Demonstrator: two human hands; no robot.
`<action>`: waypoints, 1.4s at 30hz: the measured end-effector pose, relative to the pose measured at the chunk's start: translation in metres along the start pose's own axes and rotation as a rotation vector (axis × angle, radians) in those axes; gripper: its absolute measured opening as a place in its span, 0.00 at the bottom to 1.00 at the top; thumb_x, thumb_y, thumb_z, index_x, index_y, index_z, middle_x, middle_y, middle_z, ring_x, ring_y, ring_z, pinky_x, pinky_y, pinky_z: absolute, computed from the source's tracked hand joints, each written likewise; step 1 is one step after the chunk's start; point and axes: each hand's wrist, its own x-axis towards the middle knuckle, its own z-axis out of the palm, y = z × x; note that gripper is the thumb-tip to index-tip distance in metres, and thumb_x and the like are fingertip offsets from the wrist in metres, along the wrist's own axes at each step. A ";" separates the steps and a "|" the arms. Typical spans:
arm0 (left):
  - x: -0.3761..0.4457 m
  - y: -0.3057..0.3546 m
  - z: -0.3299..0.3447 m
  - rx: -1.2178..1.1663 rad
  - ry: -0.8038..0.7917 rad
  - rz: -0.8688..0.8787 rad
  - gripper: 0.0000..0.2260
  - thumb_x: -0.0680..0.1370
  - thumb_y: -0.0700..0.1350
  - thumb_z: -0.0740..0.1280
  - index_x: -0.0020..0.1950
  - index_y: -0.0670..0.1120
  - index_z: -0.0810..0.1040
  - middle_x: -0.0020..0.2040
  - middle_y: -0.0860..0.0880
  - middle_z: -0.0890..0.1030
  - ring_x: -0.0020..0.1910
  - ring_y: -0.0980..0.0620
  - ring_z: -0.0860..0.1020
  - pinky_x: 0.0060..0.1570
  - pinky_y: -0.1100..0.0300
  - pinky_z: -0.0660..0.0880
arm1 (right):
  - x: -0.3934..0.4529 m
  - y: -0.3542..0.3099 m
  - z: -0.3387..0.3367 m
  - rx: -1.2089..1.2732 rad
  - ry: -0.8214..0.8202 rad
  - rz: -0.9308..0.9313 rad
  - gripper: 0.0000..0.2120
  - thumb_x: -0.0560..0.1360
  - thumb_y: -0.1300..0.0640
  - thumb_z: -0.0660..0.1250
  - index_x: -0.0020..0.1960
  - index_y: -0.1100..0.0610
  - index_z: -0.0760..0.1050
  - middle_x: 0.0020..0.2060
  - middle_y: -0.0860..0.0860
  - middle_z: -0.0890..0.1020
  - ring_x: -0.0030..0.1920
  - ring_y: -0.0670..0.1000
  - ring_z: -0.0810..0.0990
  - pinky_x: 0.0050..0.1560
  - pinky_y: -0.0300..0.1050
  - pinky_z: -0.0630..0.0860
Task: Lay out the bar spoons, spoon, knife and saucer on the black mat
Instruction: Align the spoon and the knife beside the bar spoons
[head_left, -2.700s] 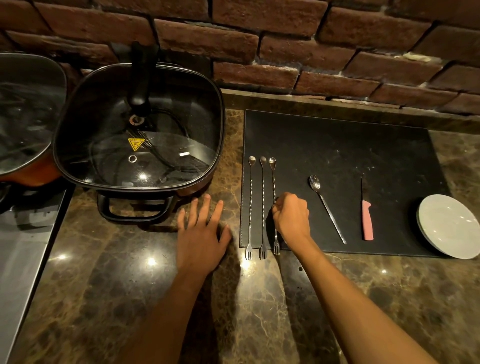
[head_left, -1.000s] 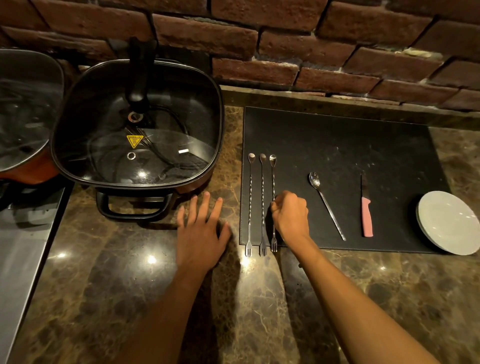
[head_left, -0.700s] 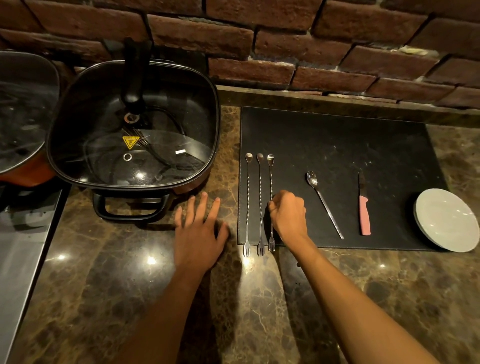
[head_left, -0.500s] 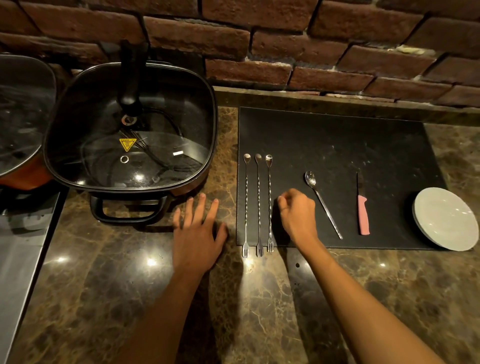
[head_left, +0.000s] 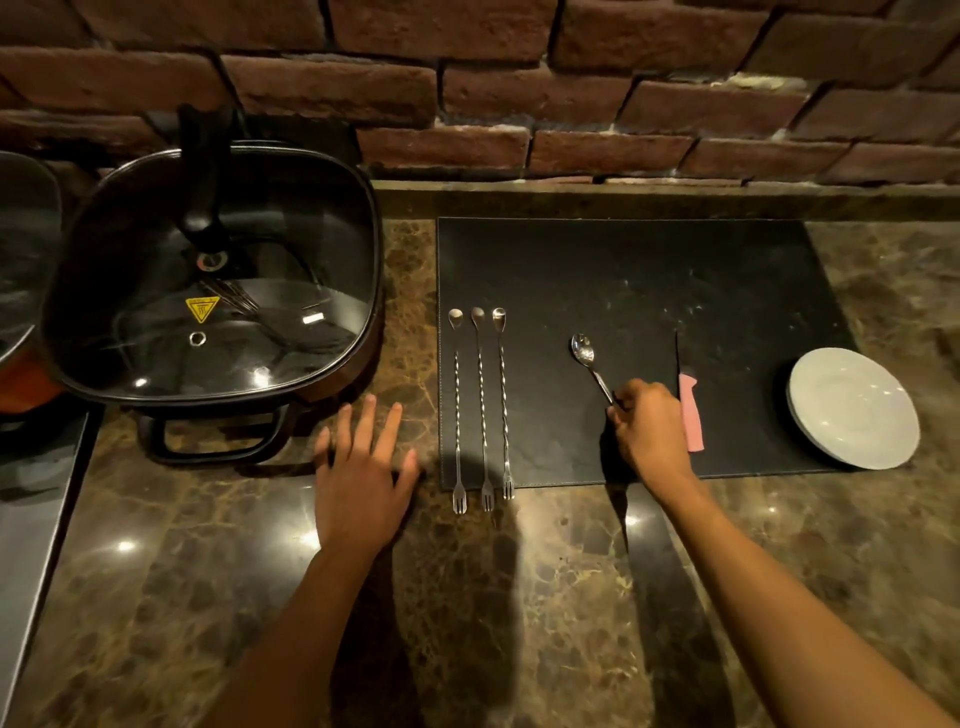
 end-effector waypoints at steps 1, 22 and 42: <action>-0.001 0.004 -0.002 -0.034 0.018 -0.014 0.29 0.82 0.60 0.49 0.81 0.51 0.62 0.81 0.42 0.61 0.81 0.40 0.58 0.76 0.37 0.57 | 0.000 0.001 -0.001 -0.009 -0.004 -0.008 0.02 0.74 0.65 0.66 0.44 0.64 0.76 0.42 0.62 0.78 0.42 0.64 0.78 0.37 0.48 0.69; -0.074 0.185 0.032 -0.010 -0.246 0.573 0.28 0.80 0.63 0.59 0.77 0.53 0.69 0.81 0.46 0.64 0.81 0.42 0.59 0.75 0.40 0.53 | -0.005 -0.018 0.001 0.027 -0.056 -0.015 0.05 0.76 0.60 0.64 0.49 0.63 0.75 0.47 0.62 0.80 0.49 0.67 0.78 0.41 0.50 0.71; -0.071 0.187 0.020 -0.041 -0.300 0.569 0.30 0.79 0.63 0.57 0.79 0.52 0.66 0.82 0.47 0.61 0.82 0.44 0.53 0.79 0.39 0.49 | -0.008 -0.041 0.013 0.088 -0.049 -0.037 0.04 0.77 0.61 0.64 0.50 0.62 0.75 0.48 0.60 0.79 0.48 0.62 0.79 0.41 0.50 0.73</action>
